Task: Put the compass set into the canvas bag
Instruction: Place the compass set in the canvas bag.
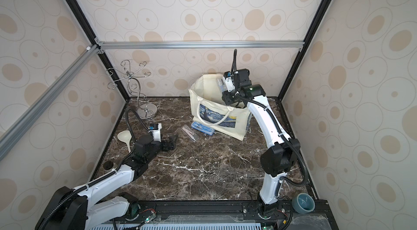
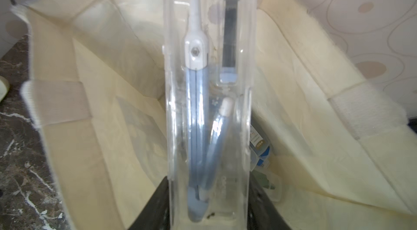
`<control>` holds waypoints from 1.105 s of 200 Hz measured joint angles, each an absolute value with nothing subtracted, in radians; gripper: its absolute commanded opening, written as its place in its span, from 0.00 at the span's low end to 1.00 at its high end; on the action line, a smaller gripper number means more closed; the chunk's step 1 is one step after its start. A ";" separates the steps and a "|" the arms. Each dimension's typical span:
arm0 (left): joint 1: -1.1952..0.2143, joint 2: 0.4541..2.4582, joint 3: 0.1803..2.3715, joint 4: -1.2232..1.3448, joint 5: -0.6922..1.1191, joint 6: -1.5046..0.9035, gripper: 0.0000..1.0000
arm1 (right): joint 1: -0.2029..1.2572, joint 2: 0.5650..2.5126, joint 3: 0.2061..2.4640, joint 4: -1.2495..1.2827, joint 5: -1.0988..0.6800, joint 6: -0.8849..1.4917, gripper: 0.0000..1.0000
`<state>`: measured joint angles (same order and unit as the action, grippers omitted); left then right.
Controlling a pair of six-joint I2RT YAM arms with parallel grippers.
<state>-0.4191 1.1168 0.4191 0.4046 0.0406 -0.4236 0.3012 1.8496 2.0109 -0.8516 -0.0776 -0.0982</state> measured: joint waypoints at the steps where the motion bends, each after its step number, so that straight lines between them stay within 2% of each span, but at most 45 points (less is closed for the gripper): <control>1: -0.419 1.118 0.419 0.405 0.041 -0.425 1.00 | 0.301 1.851 2.010 -0.852 -0.077 -0.098 0.39; 113: -0.419 1.312 0.522 0.349 0.022 -0.591 1.00 | 0.292 2.031 1.963 -0.939 0.067 -0.148 0.43; 176: -0.435 1.482 0.665 0.230 0.001 -0.674 1.00 | 0.289 2.074 1.974 -0.955 0.085 -0.147 0.56; 221: -0.457 1.562 0.740 0.155 -0.040 -0.696 1.00 | 0.289 1.996 1.954 -0.902 0.021 -0.137 0.76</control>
<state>-0.4572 1.5623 0.7403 0.1551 -0.0402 -0.6964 0.2886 1.9965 1.9537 -0.9016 0.0208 -0.1371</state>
